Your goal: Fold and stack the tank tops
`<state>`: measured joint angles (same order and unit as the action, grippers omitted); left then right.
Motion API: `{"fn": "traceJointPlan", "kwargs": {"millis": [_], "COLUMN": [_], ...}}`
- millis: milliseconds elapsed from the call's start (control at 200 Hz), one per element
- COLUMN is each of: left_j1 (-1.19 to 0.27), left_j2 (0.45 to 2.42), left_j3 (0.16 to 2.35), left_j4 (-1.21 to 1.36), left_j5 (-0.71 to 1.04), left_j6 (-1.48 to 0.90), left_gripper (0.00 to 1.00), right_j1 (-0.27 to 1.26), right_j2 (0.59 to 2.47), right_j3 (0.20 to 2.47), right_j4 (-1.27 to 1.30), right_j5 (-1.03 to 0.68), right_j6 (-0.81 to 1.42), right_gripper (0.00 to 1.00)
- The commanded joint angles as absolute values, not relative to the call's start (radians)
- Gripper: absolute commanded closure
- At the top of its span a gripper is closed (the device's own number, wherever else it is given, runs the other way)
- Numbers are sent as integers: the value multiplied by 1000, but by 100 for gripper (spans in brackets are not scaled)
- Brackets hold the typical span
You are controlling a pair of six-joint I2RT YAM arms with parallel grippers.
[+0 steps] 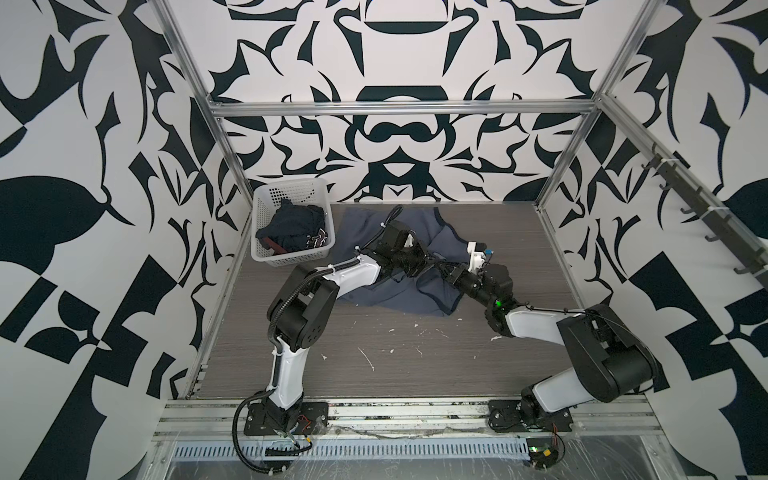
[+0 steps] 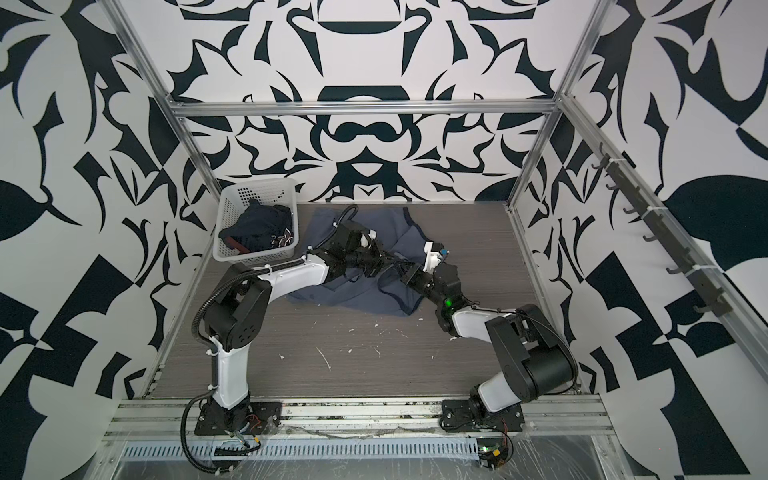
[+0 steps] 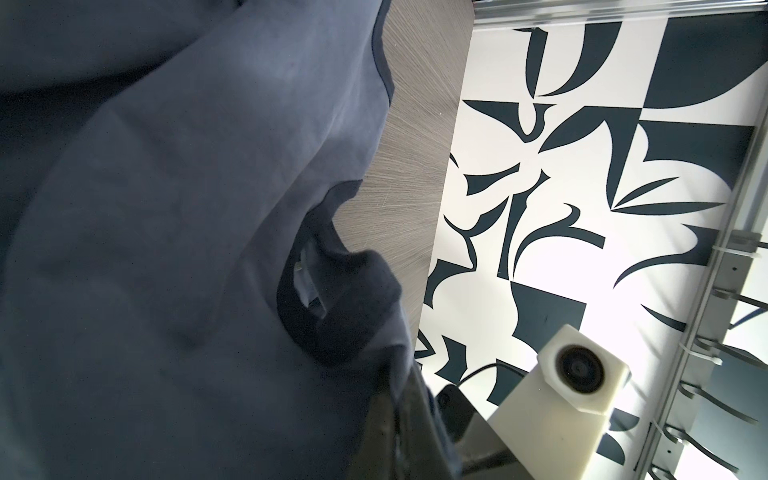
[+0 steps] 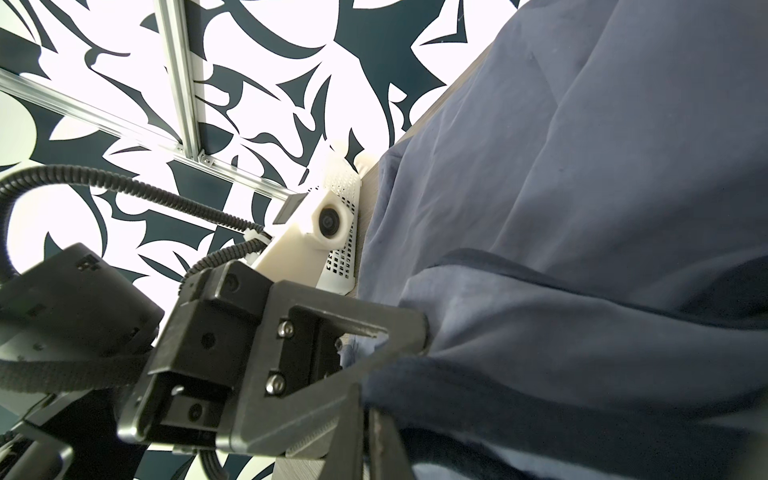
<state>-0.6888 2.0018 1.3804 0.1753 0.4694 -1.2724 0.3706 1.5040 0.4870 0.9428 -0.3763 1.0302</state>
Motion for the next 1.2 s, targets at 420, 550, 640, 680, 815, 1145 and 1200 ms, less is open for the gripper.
{"fn": "traceJointPlan", "kwargs": {"millis": [420, 550, 640, 680, 815, 1145, 1200], "left_j1": [-643, -575, -510, -481, -392, -264, -264], "left_j2": [1796, 1663, 1578, 1539, 1416, 1329, 1338], "left_j3": [1421, 1278, 1174, 1120, 958, 735, 720], "left_j4": [-291, -346, -410, -427, -462, -430, -418], "left_j5": [200, 75, -12, -43, -130, -79, -57], "left_j6": [-852, -778, -735, -724, -702, -765, -765], "left_gripper": [34, 30, 30, 30, 30, 38, 38], "right_j1": [186, 74, -22, -70, -215, -357, -357], "right_j2": [1111, 1024, 992, 980, 983, 1133, 1146], "right_j3": [538, 553, 537, 523, 508, 497, 499], "right_j4": [312, 140, 82, 67, -5, 26, 24], "right_j5": [-195, -184, -191, -200, -213, -295, -292], "right_j6": [915, 882, 890, 895, 909, 934, 923], "right_gripper": [100, 100, 100, 100, 100, 100, 100]}}
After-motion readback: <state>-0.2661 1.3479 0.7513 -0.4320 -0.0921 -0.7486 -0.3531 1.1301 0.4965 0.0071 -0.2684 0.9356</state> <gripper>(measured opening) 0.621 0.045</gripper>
